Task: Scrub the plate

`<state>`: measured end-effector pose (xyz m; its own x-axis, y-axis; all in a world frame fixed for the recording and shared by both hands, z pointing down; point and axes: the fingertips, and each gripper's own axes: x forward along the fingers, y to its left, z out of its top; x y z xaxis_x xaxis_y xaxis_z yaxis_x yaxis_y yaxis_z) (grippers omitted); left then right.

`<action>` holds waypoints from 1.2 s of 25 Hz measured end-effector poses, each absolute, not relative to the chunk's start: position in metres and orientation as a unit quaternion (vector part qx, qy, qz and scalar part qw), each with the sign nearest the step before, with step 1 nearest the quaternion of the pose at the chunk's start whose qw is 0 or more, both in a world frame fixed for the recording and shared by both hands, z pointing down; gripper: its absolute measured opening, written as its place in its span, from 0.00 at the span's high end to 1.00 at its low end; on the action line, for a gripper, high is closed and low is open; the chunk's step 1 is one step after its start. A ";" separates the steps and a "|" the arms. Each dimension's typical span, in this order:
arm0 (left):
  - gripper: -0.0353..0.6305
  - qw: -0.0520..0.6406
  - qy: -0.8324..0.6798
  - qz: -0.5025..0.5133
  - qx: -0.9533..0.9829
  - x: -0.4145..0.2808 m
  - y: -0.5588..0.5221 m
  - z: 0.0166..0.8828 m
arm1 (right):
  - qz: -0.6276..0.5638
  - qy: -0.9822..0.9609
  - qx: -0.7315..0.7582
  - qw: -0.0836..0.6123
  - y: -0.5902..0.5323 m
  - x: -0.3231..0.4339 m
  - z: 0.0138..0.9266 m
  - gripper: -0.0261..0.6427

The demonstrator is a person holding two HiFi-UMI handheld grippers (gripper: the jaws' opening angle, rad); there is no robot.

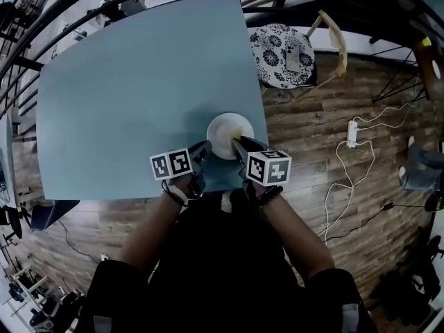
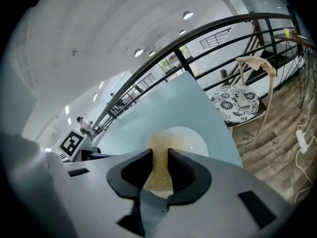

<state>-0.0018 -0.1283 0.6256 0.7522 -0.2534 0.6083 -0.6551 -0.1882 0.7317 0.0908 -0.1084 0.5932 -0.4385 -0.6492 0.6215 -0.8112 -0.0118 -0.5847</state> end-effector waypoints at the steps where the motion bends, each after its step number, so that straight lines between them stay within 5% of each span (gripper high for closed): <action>1: 0.83 0.562 -0.304 0.175 0.749 -0.004 -0.128 0.625 | 0.482 -0.702 0.517 0.088 -0.109 0.083 0.593 0.81; 13: 0.83 0.578 -0.330 0.142 0.732 -0.051 -0.132 0.621 | 0.484 -0.739 0.451 0.126 -0.116 0.000 0.602 0.81; 30: 0.82 0.575 -0.279 0.187 0.746 0.002 -0.133 0.635 | 0.491 -0.686 0.531 0.086 -0.090 0.090 0.605 0.81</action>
<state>0.0015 -0.1328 0.6349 0.7745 -0.2011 0.5998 -0.6313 -0.1837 0.7535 0.0901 -0.0902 0.6052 -0.4217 -0.6437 0.6386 -0.8122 -0.0450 -0.5817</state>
